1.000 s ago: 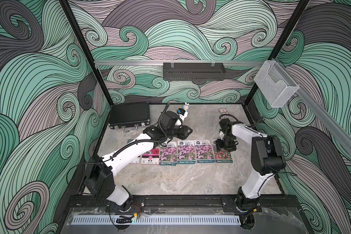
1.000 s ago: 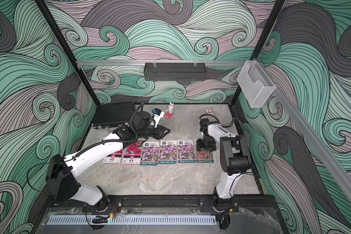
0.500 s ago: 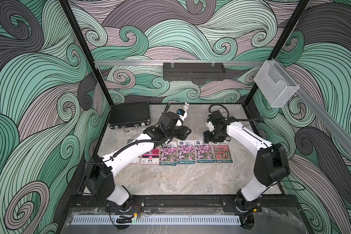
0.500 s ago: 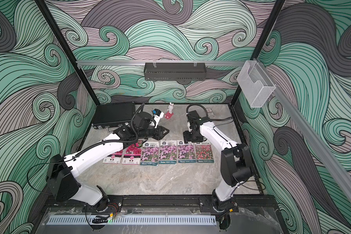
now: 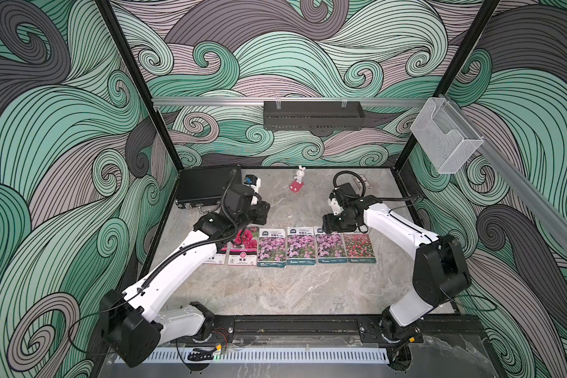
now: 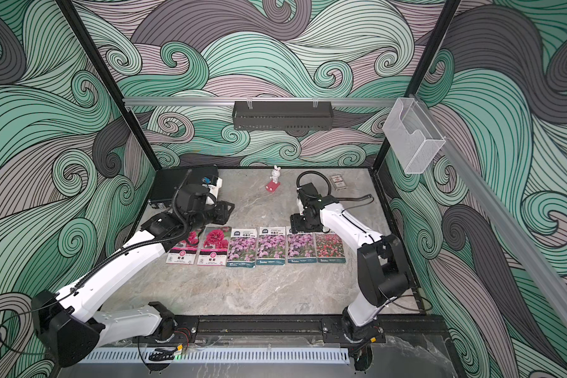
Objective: Arrange the seed packets in a row
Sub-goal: Reset both arms
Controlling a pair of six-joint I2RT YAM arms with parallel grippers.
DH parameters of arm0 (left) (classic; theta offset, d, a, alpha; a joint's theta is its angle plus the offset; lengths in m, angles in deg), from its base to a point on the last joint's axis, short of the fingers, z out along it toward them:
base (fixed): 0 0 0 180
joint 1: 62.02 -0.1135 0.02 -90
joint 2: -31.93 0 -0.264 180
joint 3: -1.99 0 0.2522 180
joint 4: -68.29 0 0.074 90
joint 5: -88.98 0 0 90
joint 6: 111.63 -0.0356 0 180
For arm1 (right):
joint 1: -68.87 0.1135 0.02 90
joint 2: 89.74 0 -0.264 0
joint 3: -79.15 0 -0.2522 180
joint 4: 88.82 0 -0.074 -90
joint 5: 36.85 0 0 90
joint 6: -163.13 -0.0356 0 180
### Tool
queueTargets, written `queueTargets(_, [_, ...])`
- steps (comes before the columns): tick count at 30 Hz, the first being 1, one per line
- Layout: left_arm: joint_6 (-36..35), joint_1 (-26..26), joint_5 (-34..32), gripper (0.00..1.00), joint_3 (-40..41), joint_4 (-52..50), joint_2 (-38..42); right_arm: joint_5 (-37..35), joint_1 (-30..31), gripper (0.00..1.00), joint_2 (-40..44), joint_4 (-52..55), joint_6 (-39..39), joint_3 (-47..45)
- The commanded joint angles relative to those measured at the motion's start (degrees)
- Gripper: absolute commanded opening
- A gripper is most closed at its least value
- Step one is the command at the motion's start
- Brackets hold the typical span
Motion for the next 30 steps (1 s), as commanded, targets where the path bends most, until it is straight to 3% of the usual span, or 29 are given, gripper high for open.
queueTargets(1, [-1.7,-5.7,-3.3,0.43,1.4,-4.2,3.7,-0.9,-3.6,0.74,5.7,-2.8,0.6,-2.8])
queueTargets(5, [-2.6,-14.9,-6.4,0.51,2.5,-6.0,6.5,0.4,-12.0,0.75,12.1,-5.3,0.8,-6.7])
queueTargets(8, [-1.8,-19.8,-10.5,0.61,7.3,-1.1,8.0,-1.2,-17.8,0.78,17.7,-8.5,1.8,-9.3])
queueTargets(17, [-14.5,-23.2,-14.6,0.68,22.2,17.3,4.4,-6.2,-22.9,0.87,29.9,-31.1,5.7,-23.9])
queueTargets(21, [-16.6,-24.6,-13.7,0.68,28.9,28.1,2.3,-7.6,-23.4,0.92,30.2,-42.2,7.8,-30.2])
queueTargets(23, [-17.1,-25.1,-10.8,0.68,32.7,36.0,1.6,-7.5,-23.6,1.00,29.4,-50.2,10.0,-34.3])
queueTargets(27, [-18.8,-25.9,-9.0,0.68,36.6,47.8,-4.8,-7.8,-24.2,0.99,26.7,-61.7,11.9,-40.4])
queueTargets(30, [-19.8,-26.6,-8.3,0.68,34.8,51.1,-8.8,-8.1,-25.0,1.00,21.5,-72.9,12.3,-44.1])
